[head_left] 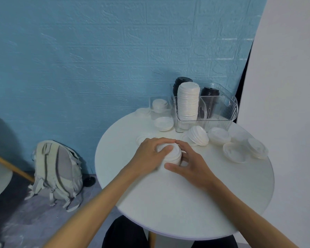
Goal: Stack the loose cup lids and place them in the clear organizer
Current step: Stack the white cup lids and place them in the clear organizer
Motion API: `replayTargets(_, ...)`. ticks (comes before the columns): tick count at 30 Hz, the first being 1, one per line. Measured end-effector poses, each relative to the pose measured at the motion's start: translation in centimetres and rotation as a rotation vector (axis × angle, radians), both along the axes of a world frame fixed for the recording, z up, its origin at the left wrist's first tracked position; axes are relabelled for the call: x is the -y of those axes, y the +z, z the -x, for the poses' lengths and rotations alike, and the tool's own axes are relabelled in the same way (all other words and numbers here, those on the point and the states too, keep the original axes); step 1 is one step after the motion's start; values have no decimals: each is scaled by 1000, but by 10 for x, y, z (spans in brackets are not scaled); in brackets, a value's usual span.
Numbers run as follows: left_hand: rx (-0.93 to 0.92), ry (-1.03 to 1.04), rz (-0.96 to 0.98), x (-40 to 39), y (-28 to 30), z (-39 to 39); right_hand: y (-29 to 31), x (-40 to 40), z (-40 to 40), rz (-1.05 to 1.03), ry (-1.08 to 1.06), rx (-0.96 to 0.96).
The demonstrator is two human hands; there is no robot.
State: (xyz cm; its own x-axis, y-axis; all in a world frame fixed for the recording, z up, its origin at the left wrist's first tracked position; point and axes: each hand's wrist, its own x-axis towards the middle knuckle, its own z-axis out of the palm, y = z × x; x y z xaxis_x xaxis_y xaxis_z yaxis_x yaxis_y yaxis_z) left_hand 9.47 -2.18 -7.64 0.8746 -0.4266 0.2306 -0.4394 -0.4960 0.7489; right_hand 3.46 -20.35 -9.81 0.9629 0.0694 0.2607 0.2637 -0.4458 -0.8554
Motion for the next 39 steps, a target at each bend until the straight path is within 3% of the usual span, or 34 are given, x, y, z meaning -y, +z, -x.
replayTargets(9, 114, 150, -149, 2, -2, 15, 0, -2, 3, 1, 9, 2)
replayTargets(15, 119, 116, -104, -4, 2, 12, 2, -3, 4, 13, 26, -13)
replayTargets(19, 25, 182, 66, -16, 15, -4, -2, -1, -1, 1, 10, -51)
replayTargets(24, -140, 110, -263, -32, 22, -30, -4, 0, -1, -29, 20, -65)
replayTargets(31, -23, 154, -466, -29, 7, -40, -4, -1, -3, -17, 27, -38)
replayTargets(39, -38, 97, -289, -31, 17, -43, -4, 0, -3, -6, 19, -39)
